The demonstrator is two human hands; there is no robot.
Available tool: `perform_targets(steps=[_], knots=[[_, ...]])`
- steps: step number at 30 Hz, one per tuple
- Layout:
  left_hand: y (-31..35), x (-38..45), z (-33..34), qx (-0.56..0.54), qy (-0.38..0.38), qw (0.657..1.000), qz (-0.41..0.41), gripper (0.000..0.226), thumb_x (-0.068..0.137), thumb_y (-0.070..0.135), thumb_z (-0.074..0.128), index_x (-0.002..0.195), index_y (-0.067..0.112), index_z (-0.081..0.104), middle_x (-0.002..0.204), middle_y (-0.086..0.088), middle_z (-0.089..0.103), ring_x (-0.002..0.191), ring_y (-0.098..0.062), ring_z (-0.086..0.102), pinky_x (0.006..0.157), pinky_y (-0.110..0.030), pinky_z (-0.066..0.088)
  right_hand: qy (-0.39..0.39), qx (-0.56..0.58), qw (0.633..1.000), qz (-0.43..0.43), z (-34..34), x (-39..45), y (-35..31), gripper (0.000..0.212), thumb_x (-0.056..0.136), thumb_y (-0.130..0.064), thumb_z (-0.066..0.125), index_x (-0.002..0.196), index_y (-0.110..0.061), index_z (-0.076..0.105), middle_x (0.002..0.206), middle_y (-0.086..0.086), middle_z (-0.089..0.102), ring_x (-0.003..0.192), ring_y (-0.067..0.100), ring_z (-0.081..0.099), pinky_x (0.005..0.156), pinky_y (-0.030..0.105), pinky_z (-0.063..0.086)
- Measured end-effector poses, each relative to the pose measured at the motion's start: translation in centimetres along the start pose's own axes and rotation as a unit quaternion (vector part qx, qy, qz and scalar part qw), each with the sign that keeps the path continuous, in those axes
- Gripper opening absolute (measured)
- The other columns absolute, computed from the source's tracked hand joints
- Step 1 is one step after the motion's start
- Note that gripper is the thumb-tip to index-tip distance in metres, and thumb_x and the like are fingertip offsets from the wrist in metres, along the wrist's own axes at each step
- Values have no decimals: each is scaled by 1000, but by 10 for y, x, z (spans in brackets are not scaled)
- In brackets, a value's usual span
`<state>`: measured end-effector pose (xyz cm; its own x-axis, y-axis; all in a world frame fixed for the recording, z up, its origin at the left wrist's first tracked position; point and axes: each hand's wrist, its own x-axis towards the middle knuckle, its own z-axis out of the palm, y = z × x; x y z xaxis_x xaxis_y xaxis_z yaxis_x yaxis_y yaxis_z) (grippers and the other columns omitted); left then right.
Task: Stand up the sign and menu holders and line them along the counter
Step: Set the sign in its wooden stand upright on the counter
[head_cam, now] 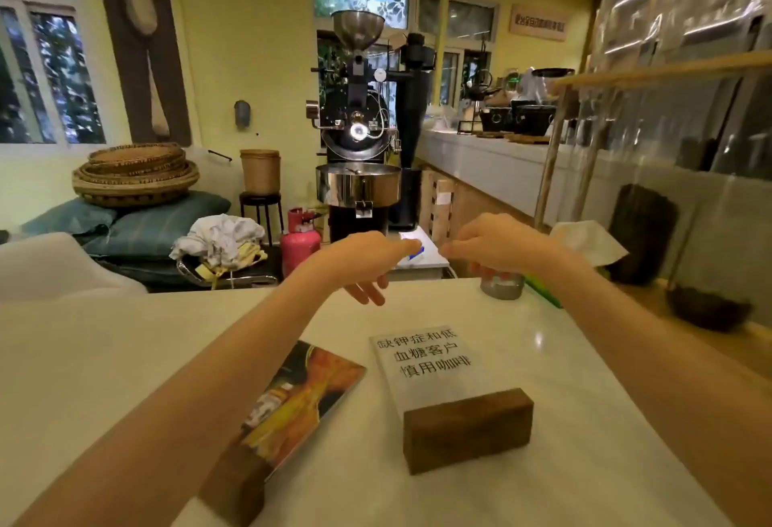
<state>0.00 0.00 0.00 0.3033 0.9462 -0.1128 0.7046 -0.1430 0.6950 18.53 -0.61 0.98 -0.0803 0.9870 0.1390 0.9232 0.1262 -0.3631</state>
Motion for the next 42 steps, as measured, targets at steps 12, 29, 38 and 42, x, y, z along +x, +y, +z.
perform_targets(steps=[12,29,38,42], knots=[[-55,0,55,-27,-106,985,-134,68,84,54,42,115,-6,45,78,-17,63,56,-24,68,47,-27,57,-241,51,955,164,70,-13,56,42,77,-52,56,89,-12,57,76,9,68,65,21,68,43,26,53],[-81,-10,88,-170,-110,974,-99,29,70,2,70,95,9,57,78,-4,65,60,-16,69,54,-28,59,-221,192,934,206,91,-32,71,66,63,-21,80,121,-5,53,103,4,60,85,17,58,56,27,53],[-62,-21,83,-148,-1,989,-10,60,72,-1,67,123,8,37,94,-8,60,81,-24,62,58,-32,56,-51,296,939,171,90,-46,72,49,61,-20,81,101,-21,52,78,-8,61,71,10,59,39,20,49],[-60,-21,87,-110,98,986,78,71,72,2,68,131,19,32,77,7,49,69,-13,58,43,-20,49,57,349,928,115,93,-62,70,51,62,-15,80,102,-22,49,81,-6,64,71,9,63,43,21,51]])
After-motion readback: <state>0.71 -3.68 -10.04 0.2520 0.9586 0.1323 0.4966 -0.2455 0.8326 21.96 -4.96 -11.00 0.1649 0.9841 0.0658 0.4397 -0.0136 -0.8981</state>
